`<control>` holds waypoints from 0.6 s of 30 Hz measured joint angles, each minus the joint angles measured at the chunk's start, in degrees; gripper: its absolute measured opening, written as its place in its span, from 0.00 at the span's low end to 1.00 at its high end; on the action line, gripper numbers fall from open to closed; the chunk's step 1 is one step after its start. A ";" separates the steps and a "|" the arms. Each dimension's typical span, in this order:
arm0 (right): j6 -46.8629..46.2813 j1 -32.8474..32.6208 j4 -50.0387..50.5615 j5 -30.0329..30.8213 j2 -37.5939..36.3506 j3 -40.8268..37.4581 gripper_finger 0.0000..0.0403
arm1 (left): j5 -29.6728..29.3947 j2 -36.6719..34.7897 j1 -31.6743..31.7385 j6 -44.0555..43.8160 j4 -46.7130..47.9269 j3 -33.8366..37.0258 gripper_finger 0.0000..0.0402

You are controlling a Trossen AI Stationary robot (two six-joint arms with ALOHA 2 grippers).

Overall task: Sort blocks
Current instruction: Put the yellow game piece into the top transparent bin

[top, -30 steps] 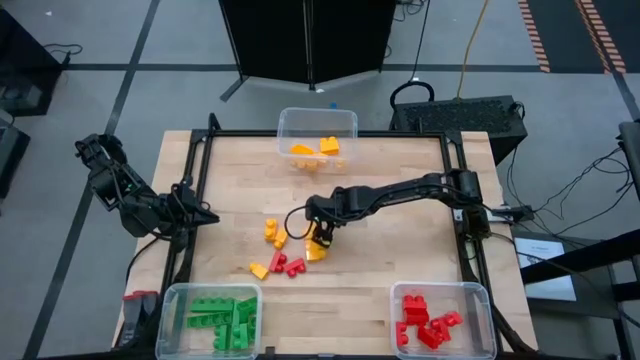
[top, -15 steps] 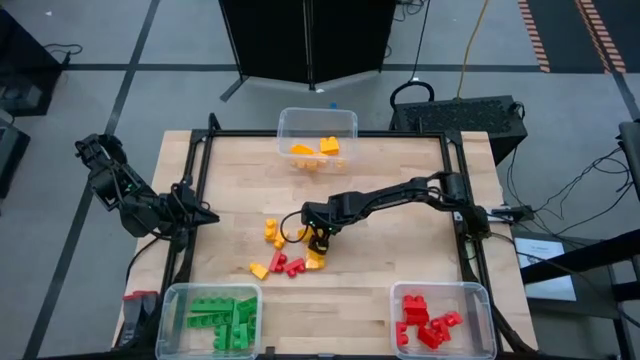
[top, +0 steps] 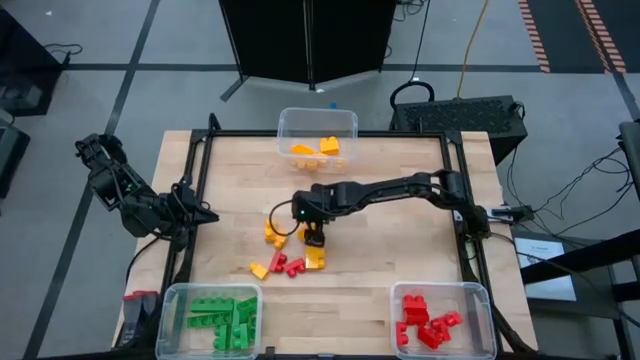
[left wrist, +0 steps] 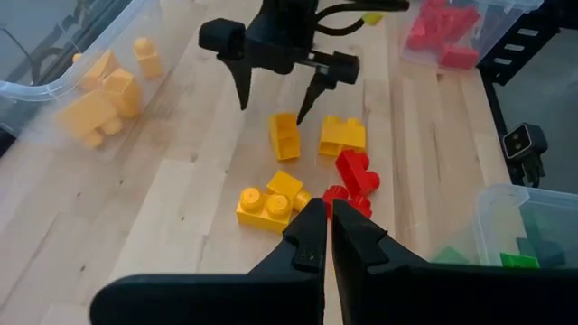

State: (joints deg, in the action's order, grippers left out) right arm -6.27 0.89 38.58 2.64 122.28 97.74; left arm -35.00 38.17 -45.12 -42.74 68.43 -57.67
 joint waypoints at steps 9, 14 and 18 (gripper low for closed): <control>7.06 1.68 0.14 -4.62 0.02 0.41 0.89 | 0.00 0.00 -0.01 0.04 0.22 0.00 0.01; 8.97 0.23 1.64 -8.69 0.02 0.41 0.89 | 0.00 0.00 -0.02 0.04 0.30 0.00 0.01; 15.28 -1.30 1.80 -7.11 0.02 0.41 0.89 | 0.00 0.00 -0.02 -0.07 0.91 0.00 0.01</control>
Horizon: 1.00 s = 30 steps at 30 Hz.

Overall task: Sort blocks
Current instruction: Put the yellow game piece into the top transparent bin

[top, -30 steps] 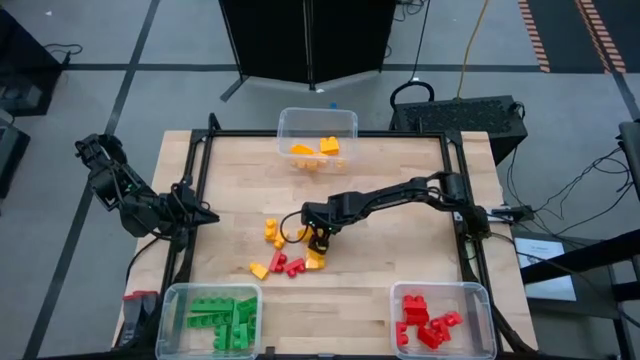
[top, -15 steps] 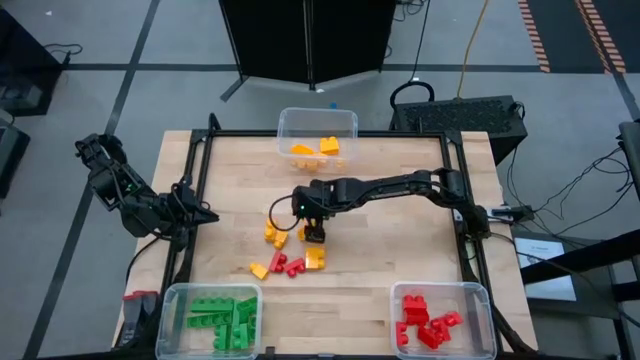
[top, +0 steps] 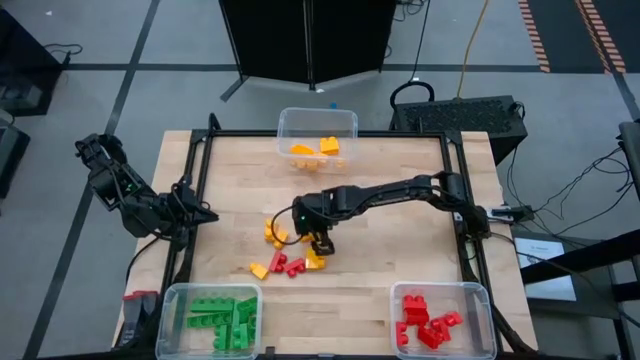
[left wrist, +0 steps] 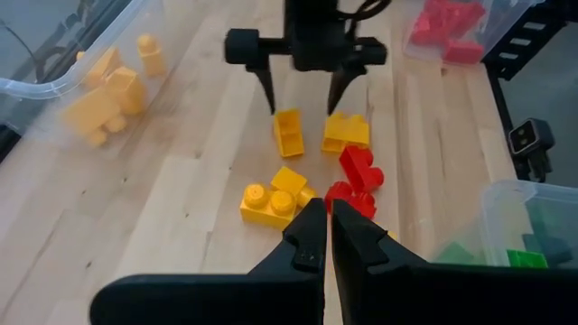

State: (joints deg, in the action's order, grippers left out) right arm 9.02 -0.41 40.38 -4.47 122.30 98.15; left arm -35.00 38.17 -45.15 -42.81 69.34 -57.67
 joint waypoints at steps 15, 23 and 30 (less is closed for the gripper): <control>3.78 1.58 -2.41 1.42 0.00 0.00 0.89 | 0.02 0.00 0.02 -0.36 0.42 0.00 0.01; 3.34 1.54 -2.76 1.13 4.15 0.04 0.89 | 0.02 0.00 0.02 -0.34 0.40 0.00 0.01; 2.79 1.47 -2.61 4.82 5.57 -0.04 0.83 | 0.02 0.00 0.01 -0.34 0.49 0.00 0.01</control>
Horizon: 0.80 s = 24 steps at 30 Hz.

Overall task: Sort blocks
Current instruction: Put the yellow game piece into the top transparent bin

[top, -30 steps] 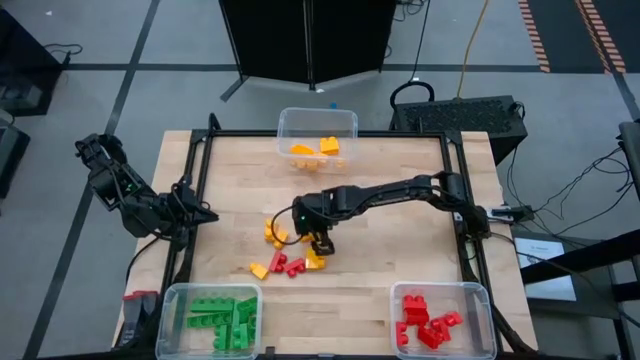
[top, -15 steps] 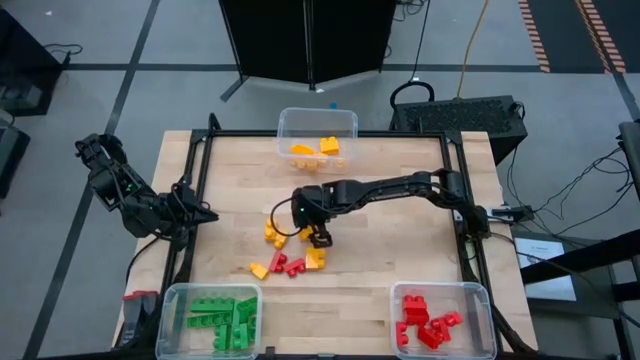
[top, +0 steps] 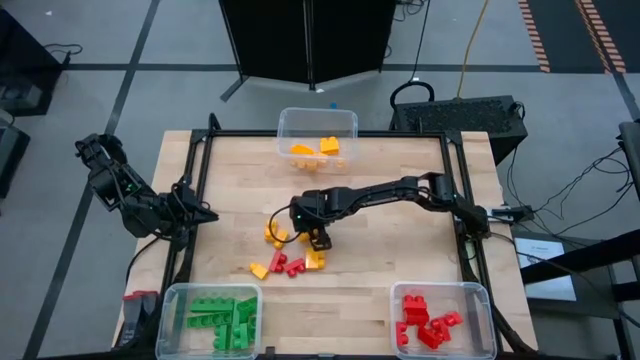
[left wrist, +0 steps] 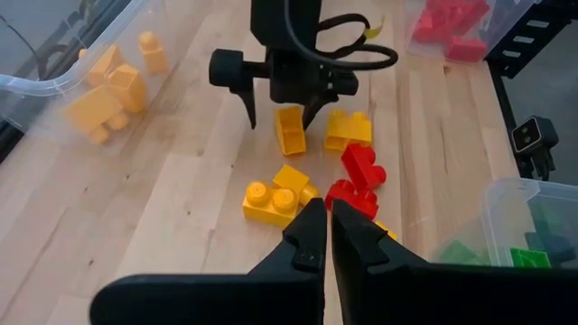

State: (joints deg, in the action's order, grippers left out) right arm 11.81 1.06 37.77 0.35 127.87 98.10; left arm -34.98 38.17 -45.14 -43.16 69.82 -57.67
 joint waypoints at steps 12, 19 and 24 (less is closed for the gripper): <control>-0.49 -0.02 0.14 0.84 -0.08 0.09 0.27 | -0.28 0.00 -0.01 0.04 0.11 0.00 0.01; -6.51 -0.02 2.46 0.82 -0.04 3.50 0.27 | -0.44 0.00 -0.01 -0.02 0.11 0.00 0.01; -9.87 -0.02 6.96 1.25 -0.04 12.50 0.27 | -0.44 0.00 0.01 -0.04 0.11 0.00 0.01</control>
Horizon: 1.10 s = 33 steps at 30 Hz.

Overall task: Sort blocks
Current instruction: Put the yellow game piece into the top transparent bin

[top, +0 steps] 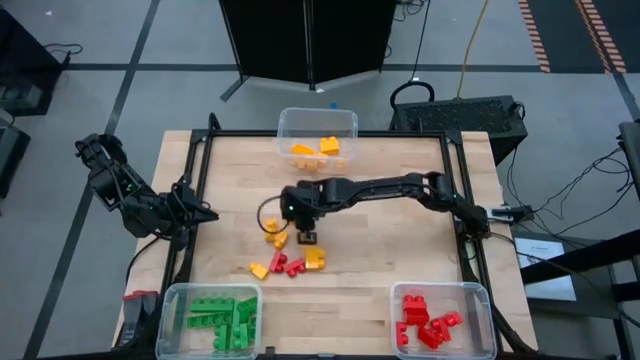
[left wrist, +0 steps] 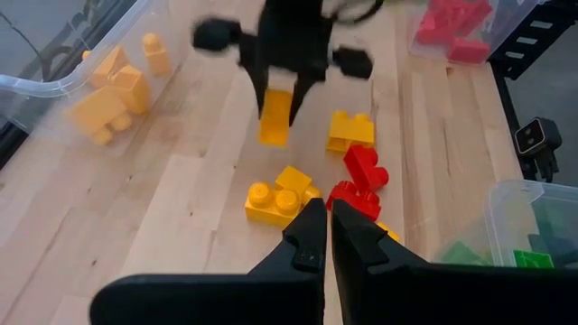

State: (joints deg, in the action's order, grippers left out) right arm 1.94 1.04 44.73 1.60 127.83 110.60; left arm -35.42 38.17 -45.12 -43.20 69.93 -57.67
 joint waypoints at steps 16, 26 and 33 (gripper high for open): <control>-6.69 12.53 3.89 6.36 -0.87 24.07 0.27 | -0.70 0.01 -0.01 -0.04 0.01 0.00 0.01; -7.50 21.98 5.92 5.52 -0.98 24.07 0.27 | -2.14 0.00 -0.02 -0.04 0.00 0.00 0.01; -12.68 24.52 11.15 2.47 3.11 23.96 0.27 | -2.78 -0.04 0.00 -0.04 0.03 0.00 0.01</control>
State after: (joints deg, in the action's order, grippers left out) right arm -10.74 25.56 55.88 4.08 130.94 134.57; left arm -38.20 38.13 -45.12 -43.24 69.96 -57.67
